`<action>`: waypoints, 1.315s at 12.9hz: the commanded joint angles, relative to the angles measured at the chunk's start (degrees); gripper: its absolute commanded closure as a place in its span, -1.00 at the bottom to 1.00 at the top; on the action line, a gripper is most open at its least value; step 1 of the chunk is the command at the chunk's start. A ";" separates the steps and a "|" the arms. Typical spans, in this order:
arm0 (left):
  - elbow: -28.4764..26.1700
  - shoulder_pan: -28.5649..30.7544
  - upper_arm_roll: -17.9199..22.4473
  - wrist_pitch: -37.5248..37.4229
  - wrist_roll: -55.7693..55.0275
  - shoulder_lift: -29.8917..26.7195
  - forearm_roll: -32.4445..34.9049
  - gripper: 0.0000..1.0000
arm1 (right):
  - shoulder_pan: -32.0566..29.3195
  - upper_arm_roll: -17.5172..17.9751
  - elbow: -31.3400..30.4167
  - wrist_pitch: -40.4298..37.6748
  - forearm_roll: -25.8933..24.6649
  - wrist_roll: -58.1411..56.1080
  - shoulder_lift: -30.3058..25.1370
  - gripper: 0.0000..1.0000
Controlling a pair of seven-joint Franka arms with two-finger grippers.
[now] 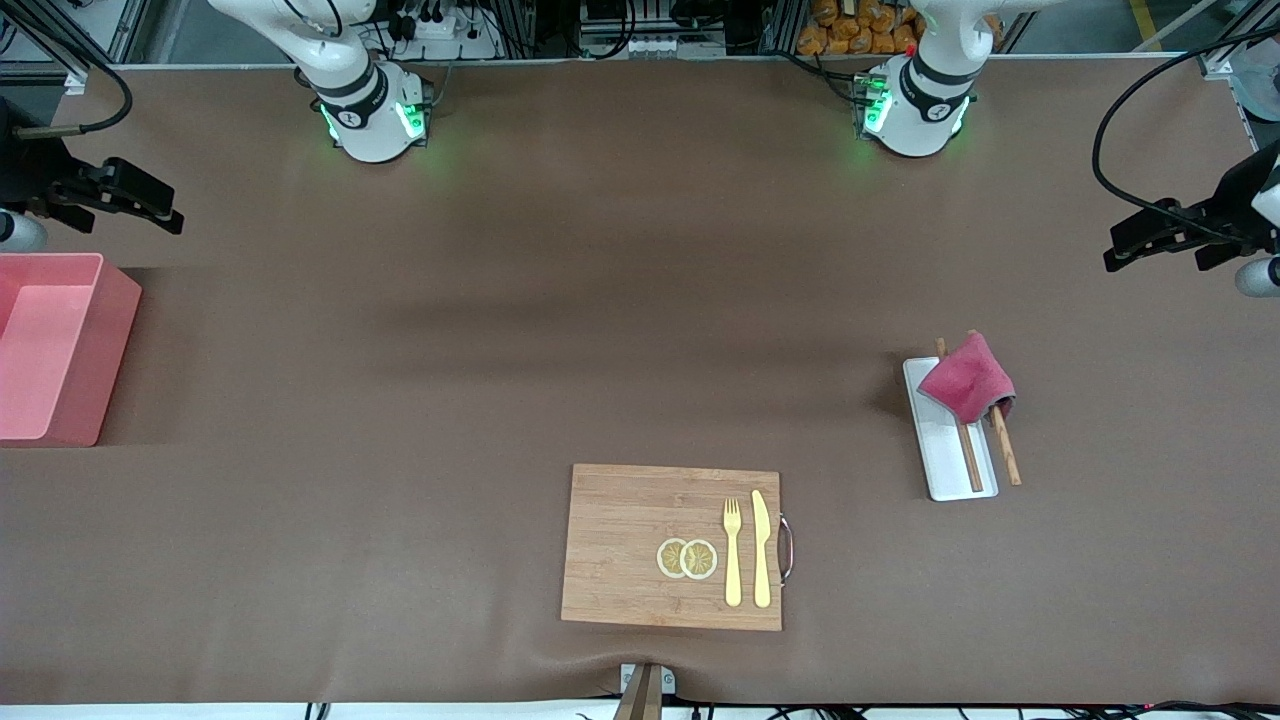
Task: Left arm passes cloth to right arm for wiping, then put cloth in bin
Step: 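Reach the left gripper to the pink cloth on the chopstick holder and grasp it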
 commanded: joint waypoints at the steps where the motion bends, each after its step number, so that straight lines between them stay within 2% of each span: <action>1: -9.60 2.26 -0.85 8.65 -0.37 -2.40 1.35 -1.00 | 0.15 0.38 0.89 -0.54 0.79 0.71 0.16 -1.00; 2: -15.22 2.27 -0.85 14.89 -0.37 -3.81 1.35 -1.00 | 0.24 0.29 0.80 -0.54 2.98 0.71 0.16 -1.00; 3: -18.50 2.36 -0.85 19.21 -0.37 -4.00 1.35 -1.00 | 0.15 0.20 0.89 -0.72 3.87 0.71 0.07 -1.00; 8: -30.64 2.27 -0.85 39.78 -0.72 -0.85 1.35 -1.00 | 0.24 0.29 0.89 -0.72 4.76 0.80 0.16 -1.00; 13: -30.93 1.66 -0.94 44.82 -0.73 7.58 1.35 -1.00 | 0.41 0.29 0.89 -0.37 6.33 0.88 0.16 -1.00; 16: -30.57 1.31 -1.03 45.27 -0.73 10.23 1.35 -1.00 | 0.50 0.38 0.80 -0.80 8.10 0.71 0.25 -1.00; 17: -30.57 1.13 -1.03 45.27 -0.73 10.93 1.35 -0.71 | 1.20 0.38 0.80 -0.89 8.10 0.62 0.25 -1.00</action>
